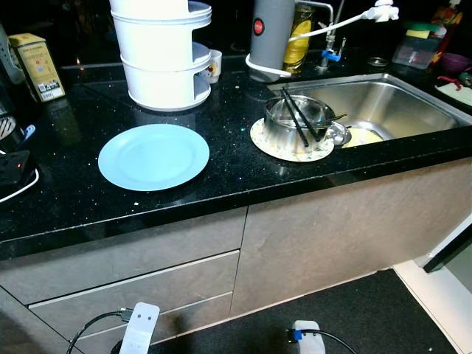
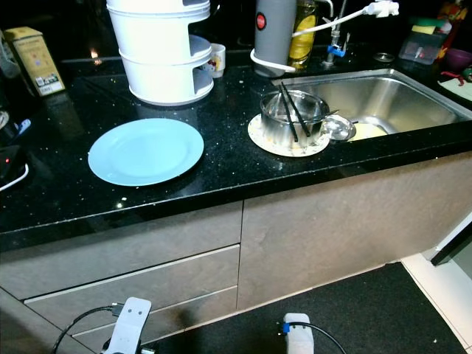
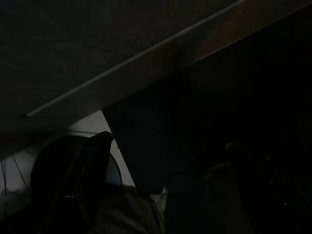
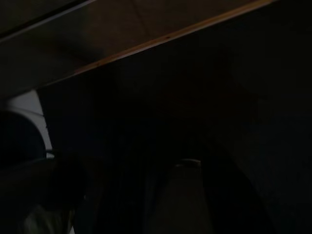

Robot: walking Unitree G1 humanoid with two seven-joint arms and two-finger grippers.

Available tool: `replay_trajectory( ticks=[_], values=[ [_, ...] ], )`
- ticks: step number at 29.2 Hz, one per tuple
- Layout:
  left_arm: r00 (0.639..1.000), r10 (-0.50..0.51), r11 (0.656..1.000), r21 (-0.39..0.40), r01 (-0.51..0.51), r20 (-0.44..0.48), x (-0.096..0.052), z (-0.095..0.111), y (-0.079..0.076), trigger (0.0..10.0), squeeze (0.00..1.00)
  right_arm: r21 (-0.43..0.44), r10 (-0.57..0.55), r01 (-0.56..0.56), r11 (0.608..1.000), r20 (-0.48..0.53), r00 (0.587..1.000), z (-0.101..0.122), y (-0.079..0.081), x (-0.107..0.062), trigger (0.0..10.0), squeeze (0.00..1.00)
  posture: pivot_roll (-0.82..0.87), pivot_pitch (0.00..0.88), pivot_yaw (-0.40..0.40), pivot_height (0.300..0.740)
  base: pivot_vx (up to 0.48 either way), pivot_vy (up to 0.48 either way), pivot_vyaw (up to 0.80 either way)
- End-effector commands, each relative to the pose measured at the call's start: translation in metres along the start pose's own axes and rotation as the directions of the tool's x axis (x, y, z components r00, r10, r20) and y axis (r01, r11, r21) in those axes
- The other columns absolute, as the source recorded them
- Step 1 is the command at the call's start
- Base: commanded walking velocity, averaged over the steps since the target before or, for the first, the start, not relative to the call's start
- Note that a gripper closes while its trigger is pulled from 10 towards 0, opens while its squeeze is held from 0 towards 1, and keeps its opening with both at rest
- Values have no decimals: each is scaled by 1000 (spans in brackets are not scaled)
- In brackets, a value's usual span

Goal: Kitchen organization

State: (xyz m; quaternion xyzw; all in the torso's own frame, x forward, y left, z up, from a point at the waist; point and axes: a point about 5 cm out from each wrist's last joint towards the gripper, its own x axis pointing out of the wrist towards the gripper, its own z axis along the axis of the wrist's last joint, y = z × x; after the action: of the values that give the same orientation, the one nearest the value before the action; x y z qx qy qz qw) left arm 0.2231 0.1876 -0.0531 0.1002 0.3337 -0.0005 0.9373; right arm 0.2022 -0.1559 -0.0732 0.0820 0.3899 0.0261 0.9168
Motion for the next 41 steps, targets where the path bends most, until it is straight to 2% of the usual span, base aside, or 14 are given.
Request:
replay_trajectory(
  ticks=[1,4,13,18,28,41],
  values=[
    [1000,2,1000,6,-1,-10,-2,-7,-2,10000,0,38,-30,30,999,-12,999,-8,-5,-3,10000,0,22,185,-45,740,0,0,0],
    [1000,9,1000,-9,-9,24,-4,-5,0,10000,0,109,-71,70,992,-1,997,-6,-10,-3,10000,0,26,182,-34,740,0,0,0],
    [1000,-23,1000,-1,23,4,-4,-8,0,10000,0,98,-44,44,994,-6,999,-8,-9,-4,10000,0,11,168,-30,740,0,0,0],
    [999,-32,999,-6,32,-17,-5,-12,-3,10000,0,48,-60,62,997,-50,997,-18,-19,-9,10000,0,-1,183,-38,740,0,0,0],
    [999,-43,999,-5,43,-31,-6,-16,-5,10000,0,32,-75,78,996,-82,994,-26,-36,-16,10000,0,4,192,-39,740,0,0,0],
    [996,-46,999,-10,45,-77,-8,-27,-7,10000,0,19,-84,87,996,-124,989,-37,-33,-18,10000,0,0,179,-46,740,0,0,0]
  ],
)
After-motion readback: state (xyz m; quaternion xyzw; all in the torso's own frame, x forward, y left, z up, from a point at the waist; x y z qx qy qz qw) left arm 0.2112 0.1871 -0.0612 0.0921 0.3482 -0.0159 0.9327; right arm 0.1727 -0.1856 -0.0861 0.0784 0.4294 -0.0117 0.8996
